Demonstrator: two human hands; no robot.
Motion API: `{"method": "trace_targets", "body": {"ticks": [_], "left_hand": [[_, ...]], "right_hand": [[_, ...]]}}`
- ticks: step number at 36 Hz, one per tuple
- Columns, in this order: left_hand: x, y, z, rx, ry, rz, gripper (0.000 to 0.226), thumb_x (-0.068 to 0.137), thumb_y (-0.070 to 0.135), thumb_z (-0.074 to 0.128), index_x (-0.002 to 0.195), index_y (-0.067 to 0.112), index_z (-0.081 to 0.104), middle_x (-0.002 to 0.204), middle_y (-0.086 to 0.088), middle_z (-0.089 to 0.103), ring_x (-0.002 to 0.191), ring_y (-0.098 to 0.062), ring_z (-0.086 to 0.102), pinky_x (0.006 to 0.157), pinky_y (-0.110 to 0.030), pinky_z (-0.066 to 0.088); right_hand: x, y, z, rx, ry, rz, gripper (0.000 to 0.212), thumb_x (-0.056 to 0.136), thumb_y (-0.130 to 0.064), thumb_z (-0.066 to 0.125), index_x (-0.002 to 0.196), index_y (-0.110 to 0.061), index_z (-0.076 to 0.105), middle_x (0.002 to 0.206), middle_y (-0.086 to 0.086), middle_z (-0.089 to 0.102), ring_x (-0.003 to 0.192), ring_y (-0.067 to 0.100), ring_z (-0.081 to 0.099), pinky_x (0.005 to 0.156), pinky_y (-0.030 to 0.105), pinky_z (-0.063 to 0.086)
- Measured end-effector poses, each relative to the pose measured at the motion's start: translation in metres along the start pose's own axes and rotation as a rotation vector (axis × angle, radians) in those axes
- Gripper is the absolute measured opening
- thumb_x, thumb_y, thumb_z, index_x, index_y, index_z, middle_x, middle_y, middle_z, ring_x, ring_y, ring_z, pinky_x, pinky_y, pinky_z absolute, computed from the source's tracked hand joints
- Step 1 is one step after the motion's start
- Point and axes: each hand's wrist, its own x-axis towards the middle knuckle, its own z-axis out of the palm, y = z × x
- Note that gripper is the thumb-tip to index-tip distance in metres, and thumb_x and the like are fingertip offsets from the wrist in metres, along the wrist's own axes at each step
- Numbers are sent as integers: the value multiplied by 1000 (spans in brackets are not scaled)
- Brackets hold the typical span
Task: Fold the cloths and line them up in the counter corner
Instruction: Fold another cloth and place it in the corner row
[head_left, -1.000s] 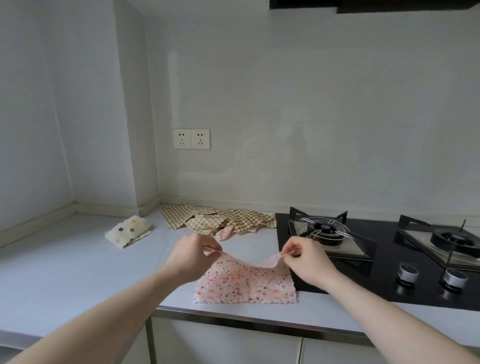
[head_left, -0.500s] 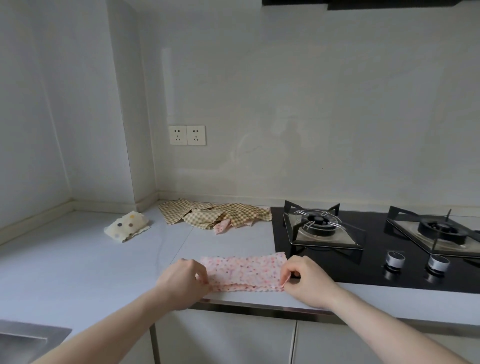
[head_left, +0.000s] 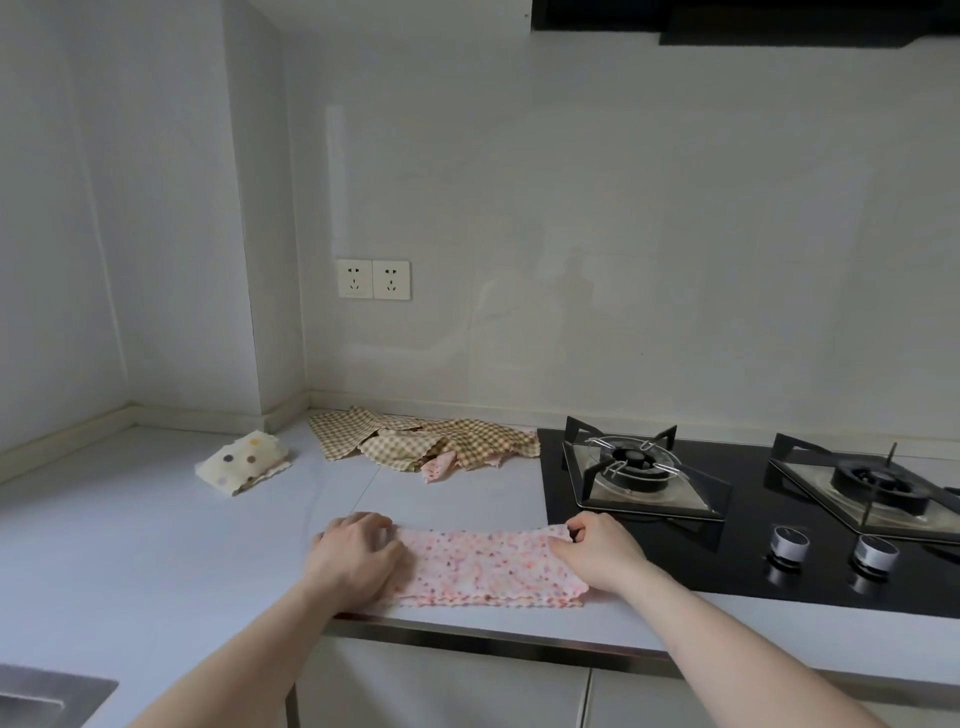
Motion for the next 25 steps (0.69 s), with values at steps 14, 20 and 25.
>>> {"method": "trace_targets", "body": {"ticks": [14,20,25], "left_hand": [[7,-6,10,-60,52,70,32,87,51,51,115,39,62,137,17,58,132,-18,45,110,-36,31],[8,-5,9,-90,68,66,29,88,51,51,110,38,65,129,17,63,128,-17,49,108,-36,34],[7,-8,10,-133,69,60,25,88,46,52,106,37,66,124,16,66,124,-18,51,106,-36,37]], "right_hand": [[22,-19,-22,322,-48,125,11,85,-21,68,94,-14,67,94,1,65,86,14,60,69,29,47],[25,-54,-30,436,-79,103,13,86,-21,68,98,-16,68,98,5,70,92,19,67,65,29,54],[21,-88,-18,490,-128,62,9,85,-12,69,93,-12,66,83,4,64,66,15,60,55,24,47]]}}
